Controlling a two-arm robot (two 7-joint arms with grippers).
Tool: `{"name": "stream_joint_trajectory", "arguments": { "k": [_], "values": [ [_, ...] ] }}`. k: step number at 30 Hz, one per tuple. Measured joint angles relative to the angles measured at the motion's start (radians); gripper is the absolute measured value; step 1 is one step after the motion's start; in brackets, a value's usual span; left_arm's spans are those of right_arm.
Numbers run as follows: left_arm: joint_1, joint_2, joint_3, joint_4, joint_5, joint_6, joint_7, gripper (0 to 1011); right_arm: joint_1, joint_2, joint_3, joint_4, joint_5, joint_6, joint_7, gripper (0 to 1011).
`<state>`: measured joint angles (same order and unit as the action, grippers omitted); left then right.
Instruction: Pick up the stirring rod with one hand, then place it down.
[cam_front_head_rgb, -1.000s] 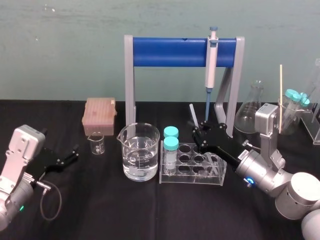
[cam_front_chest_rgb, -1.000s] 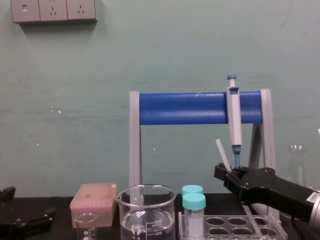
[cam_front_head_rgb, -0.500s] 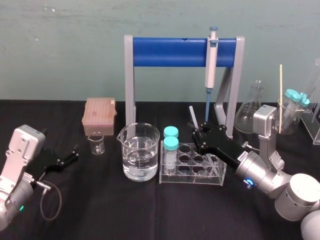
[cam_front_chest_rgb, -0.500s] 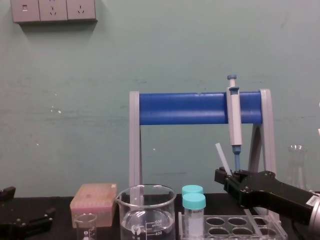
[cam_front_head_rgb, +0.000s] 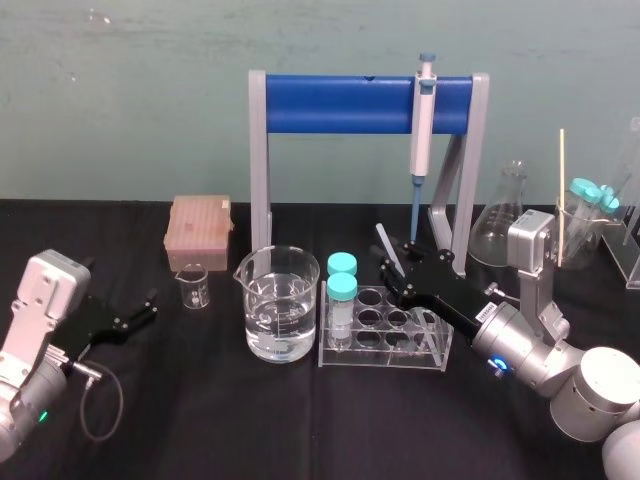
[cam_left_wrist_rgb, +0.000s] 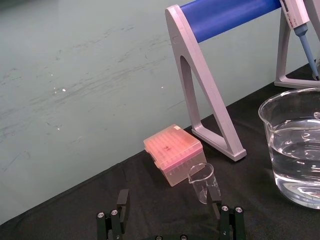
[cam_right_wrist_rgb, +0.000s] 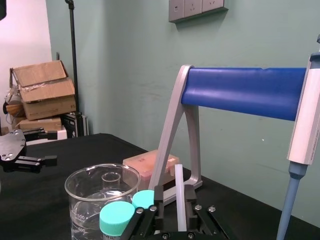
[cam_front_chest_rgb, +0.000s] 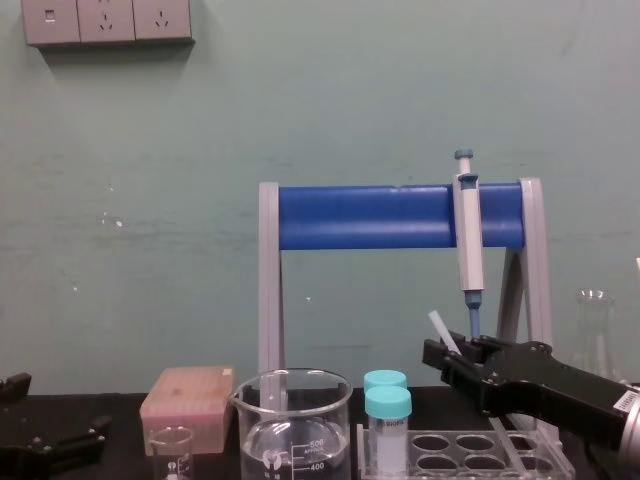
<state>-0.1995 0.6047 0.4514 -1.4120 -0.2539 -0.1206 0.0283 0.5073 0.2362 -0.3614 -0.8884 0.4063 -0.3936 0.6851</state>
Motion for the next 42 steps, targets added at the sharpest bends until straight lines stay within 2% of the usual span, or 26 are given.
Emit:
{"name": "stream_joint_trajectory", "arguments": {
  "k": [3, 4, 6, 11, 13, 15, 23, 25, 30, 35, 38, 39, 42],
  "values": [
    [0.0, 0.0, 0.0, 0.0, 0.0, 0.0, 0.0, 1000, 0.0, 0.0, 0.0, 0.0, 0.0, 0.0, 0.0, 321],
    [0.0, 0.0, 0.0, 0.0, 0.0, 0.0, 0.0, 1000, 0.0, 0.0, 0.0, 0.0, 0.0, 0.0, 0.0, 382],
    [0.0, 0.0, 0.0, 0.0, 0.0, 0.0, 0.0, 1000, 0.0, 0.0, 0.0, 0.0, 0.0, 0.0, 0.0, 411],
    [0.0, 0.0, 0.0, 0.0, 0.0, 0.0, 0.0, 1000, 0.0, 0.0, 0.0, -0.001, 0.001, 0.0, 0.0, 605],
    [0.0, 0.0, 0.0, 0.0, 0.0, 0.0, 0.0, 1000, 0.0, 0.0, 0.0, -0.001, 0.001, 0.0, 0.0, 645],
    [0.0, 0.0, 0.0, 0.0, 0.0, 0.0, 0.0, 1000, 0.0, 0.0, 0.0, -0.001, 0.001, 0.0, 0.0, 742],
    [0.0, 0.0, 0.0, 0.0, 0.0, 0.0, 0.0, 1000, 0.0, 0.0, 0.0, -0.001, 0.001, -0.001, 0.001, 953],
    [0.0, 0.0, 0.0, 0.0, 0.0, 0.0, 0.0, 1000, 0.003, 0.0, 0.001, -0.001, 0.001, -0.017, 0.009, 1003],
    [0.0, 0.0, 0.0, 0.0, 0.0, 0.0, 0.0, 1000, 0.01, -0.004, 0.011, -0.012, 0.005, -0.048, 0.011, 1003],
    [0.0, 0.0, 0.0, 0.0, 0.0, 0.0, 0.0, 1000, 0.016, -0.012, 0.042, -0.052, 0.012, -0.101, -0.019, 1003],
    [0.0, 0.0, 0.0, 0.0, 0.0, 0.0, 0.0, 1000, 0.013, -0.013, 0.073, -0.095, 0.003, -0.131, -0.067, 1003],
    [0.0, 0.0, 0.0, 0.0, 0.0, 0.0, 0.0, 1000, 0.013, -0.013, 0.073, -0.095, 0.003, -0.131, -0.067, 1003],
    [0.0, 0.0, 0.0, 0.0, 0.0, 0.0, 0.0, 1000, -0.014, 0.0, 0.108, -0.154, -0.033, -0.117, -0.153, 1003]
  ]
}}
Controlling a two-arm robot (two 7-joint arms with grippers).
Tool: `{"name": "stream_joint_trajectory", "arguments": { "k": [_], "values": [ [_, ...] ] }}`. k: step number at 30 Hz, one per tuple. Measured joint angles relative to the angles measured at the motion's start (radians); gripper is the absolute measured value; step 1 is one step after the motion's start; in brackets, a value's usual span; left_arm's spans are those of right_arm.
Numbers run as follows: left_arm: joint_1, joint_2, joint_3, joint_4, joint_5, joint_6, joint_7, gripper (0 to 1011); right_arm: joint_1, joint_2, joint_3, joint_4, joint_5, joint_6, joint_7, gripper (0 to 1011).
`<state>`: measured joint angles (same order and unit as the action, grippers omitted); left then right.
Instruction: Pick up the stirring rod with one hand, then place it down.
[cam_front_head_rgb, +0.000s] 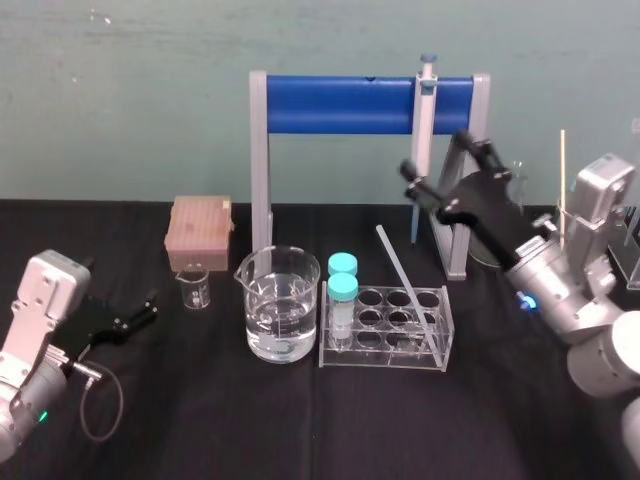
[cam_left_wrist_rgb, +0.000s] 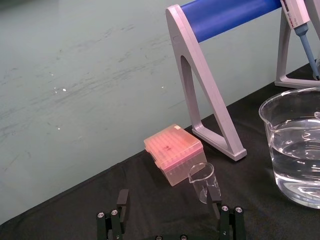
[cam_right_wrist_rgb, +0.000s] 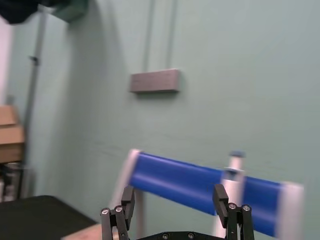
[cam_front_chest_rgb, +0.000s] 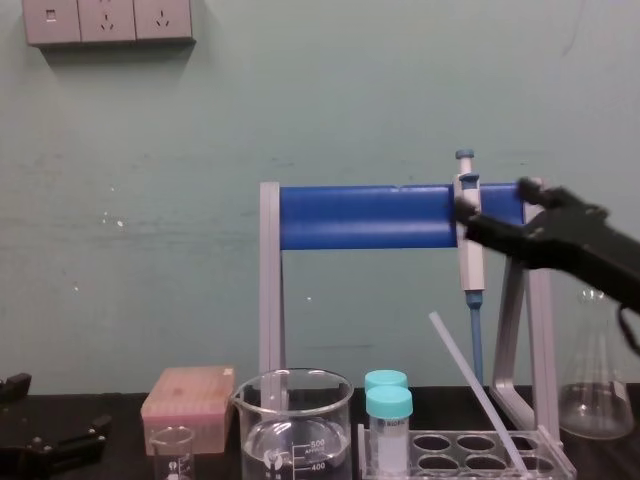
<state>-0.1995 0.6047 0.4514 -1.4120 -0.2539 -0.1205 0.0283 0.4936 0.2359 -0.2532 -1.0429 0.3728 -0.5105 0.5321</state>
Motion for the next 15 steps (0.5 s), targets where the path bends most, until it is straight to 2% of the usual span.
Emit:
{"name": "stream_joint_trajectory", "arguments": {
  "k": [2, 3, 6, 7, 13, 15],
  "values": [
    [0.0, 0.0, 0.0, 0.0, 0.0, 0.0, 0.0, 1000, -0.02, 0.01, 0.015, -0.029, -0.014, 0.025, -0.037, 1003],
    [0.0, 0.0, 0.0, 0.0, 0.0, 0.0, 0.0, 1000, -0.042, 0.021, 0.029, -0.057, -0.026, 0.06, -0.072, 1003],
    [0.0, 0.0, 0.0, 0.0, 0.0, 0.0, 0.0, 1000, -0.085, 0.04, 0.046, -0.103, -0.038, 0.114, -0.109, 1003],
    [0.0, 0.0, 0.0, 0.0, 0.0, 0.0, 0.0, 1000, -0.115, 0.054, 0.053, -0.13, -0.049, 0.151, -0.127, 1003],
    [0.0, 0.0, 0.0, 0.0, 0.0, 0.0, 0.0, 1000, -0.198, 0.105, 0.05, -0.203, -0.105, 0.253, -0.15, 1003],
    [0.0, 0.0, 0.0, 0.0, 0.0, 0.0, 0.0, 1000, -0.219, 0.12, 0.041, -0.218, -0.123, 0.309, -0.15, 1003]
  ]
}}
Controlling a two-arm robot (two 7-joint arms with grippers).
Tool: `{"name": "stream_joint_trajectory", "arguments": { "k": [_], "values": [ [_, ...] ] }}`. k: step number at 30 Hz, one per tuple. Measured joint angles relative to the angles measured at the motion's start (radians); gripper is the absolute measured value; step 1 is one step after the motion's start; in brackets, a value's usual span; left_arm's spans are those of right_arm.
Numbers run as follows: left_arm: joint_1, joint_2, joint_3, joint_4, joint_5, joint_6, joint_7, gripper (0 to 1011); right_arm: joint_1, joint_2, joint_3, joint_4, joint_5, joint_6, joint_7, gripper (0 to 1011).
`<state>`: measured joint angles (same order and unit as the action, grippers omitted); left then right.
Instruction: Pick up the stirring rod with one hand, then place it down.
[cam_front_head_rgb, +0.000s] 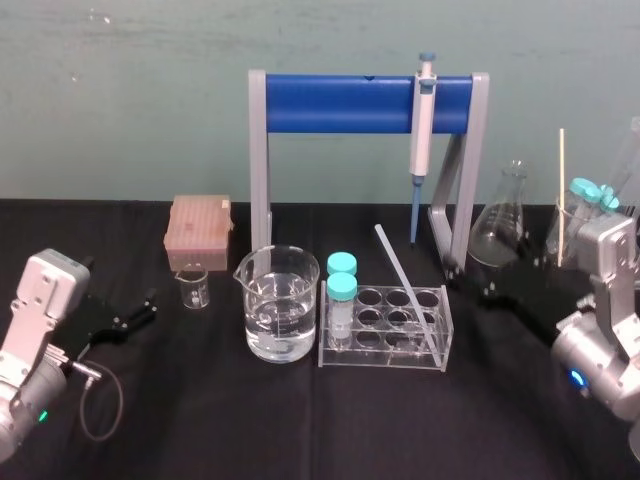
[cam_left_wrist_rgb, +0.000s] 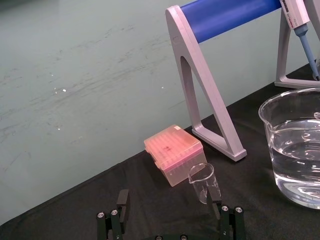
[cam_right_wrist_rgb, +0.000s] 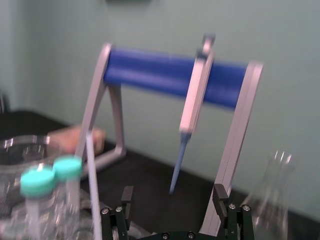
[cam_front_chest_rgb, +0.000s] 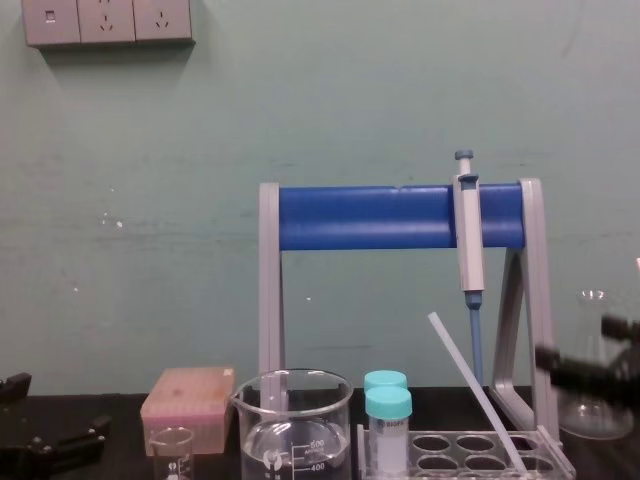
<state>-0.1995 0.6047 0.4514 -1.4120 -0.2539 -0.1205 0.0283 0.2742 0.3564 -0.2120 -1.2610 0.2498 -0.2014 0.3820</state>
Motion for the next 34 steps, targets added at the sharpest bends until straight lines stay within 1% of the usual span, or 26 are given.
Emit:
{"name": "stream_joint_trajectory", "arguments": {
  "k": [2, 3, 5, 9, 14, 34],
  "values": [
    [0.0, 0.0, 0.0, 0.0, 0.0, 0.0, 0.0, 1000, -0.008, 0.006, -0.004, -0.006, -0.007, 0.033, -0.001, 1003],
    [0.0, 0.0, 0.0, 0.0, 0.0, 0.0, 0.0, 1000, -0.013, 0.011, -0.008, -0.009, -0.014, 0.061, -0.002, 1003],
    [0.0, 0.0, 0.0, 0.0, 0.0, 0.0, 0.0, 1000, -0.015, 0.013, -0.012, -0.009, -0.024, 0.088, -0.007, 1003],
    [0.0, 0.0, 0.0, 0.0, 0.0, 0.0, 0.0, 1000, -0.016, 0.012, -0.014, -0.007, -0.033, 0.108, -0.014, 1003],
    [0.0, 0.0, 0.0, 0.0, 0.0, 0.0, 0.0, 1000, -0.015, 0.002, -0.01, -0.001, -0.047, 0.107, -0.039, 1003],
    [0.0, 0.0, 0.0, 0.0, 0.0, 0.0, 0.0, 1000, -0.013, 0.005, -0.011, -0.001, -0.042, 0.103, -0.03, 1003]
  ]
}}
